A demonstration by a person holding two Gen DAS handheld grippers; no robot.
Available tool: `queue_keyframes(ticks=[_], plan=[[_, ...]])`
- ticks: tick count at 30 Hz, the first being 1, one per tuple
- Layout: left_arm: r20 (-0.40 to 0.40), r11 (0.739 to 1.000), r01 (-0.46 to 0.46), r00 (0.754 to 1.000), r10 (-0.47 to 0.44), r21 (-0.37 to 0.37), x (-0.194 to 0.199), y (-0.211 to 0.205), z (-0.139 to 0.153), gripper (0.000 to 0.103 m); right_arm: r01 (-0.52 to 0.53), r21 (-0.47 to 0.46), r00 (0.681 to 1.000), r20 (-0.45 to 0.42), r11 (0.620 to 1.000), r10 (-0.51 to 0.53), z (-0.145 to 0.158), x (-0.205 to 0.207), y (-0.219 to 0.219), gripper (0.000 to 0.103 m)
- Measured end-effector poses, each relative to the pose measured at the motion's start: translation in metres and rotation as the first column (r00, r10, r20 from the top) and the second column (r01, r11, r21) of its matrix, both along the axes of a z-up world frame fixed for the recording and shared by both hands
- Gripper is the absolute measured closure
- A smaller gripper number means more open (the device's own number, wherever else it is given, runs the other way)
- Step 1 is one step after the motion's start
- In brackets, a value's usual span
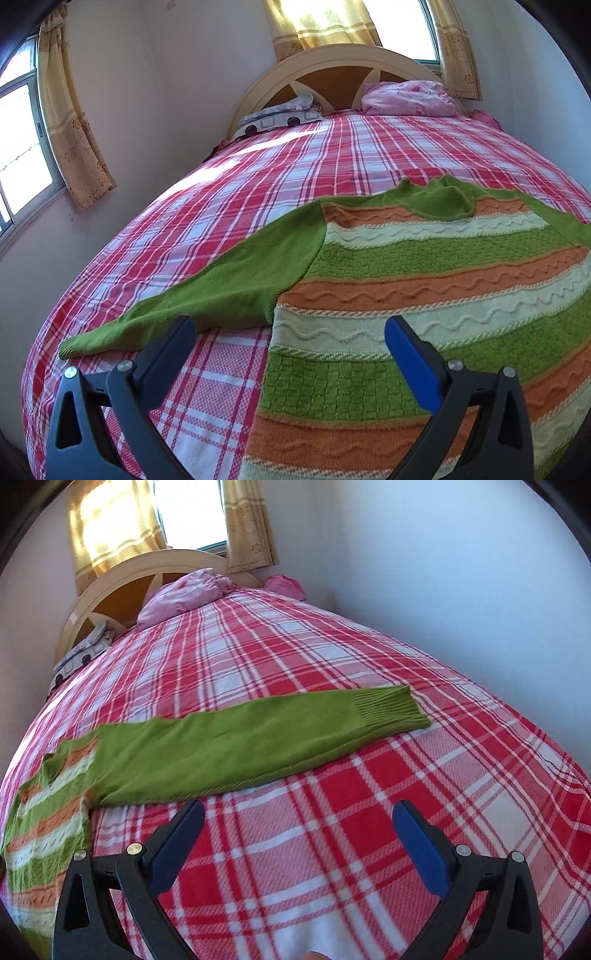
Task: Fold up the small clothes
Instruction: 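Reach the right gripper to the green sleeve cuff and close on it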
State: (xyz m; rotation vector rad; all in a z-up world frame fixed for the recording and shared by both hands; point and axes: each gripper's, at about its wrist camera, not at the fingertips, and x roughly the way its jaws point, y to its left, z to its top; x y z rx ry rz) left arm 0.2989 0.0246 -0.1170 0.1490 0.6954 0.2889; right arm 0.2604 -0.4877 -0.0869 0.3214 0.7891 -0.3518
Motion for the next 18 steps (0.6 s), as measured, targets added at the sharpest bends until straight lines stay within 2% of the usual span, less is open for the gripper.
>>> queue_keyframes(ticks=[1,5,9,14,17,18], plan=[[-0.009,1.0,-0.011,1.0,0.011,-0.01,0.005,0.002,-0.003,0.0,0.017,0.02,1.0,-0.007,1.0,-0.017,-0.002,0.003,-0.01,0.007],[-0.035,0.998,-0.038,0.999,0.036,-0.056,0.013,0.005,-0.011,0.0,0.095,0.14,0.995,-0.047,0.986,-0.09,-0.017,0.018,-0.059,0.038],[-0.055,0.999,-0.028,0.998,0.026,-0.036,0.014,0.002,-0.019,0.0,0.192,0.216,0.981,-0.035,0.957,-0.189,-0.02,0.022,-0.096,0.041],[-0.068,0.998,-0.035,0.997,0.031,-0.053,0.016,0.002,-0.023,0.0,0.236,0.274,0.971,-0.021,0.933,-0.239,-0.026,0.035,-0.122,0.042],[-0.067,0.999,-0.025,0.998,0.023,-0.039,0.016,-0.002,-0.024,0.0,0.244,0.279,0.968,-0.01,0.929,-0.251,-0.029,0.044,-0.134,0.048],[-0.066,0.999,-0.021,0.998,0.019,-0.033,0.016,-0.004,-0.024,0.0,0.242,0.284,0.968,-0.007,0.928,-0.251,-0.03,0.047,-0.137,0.054]])
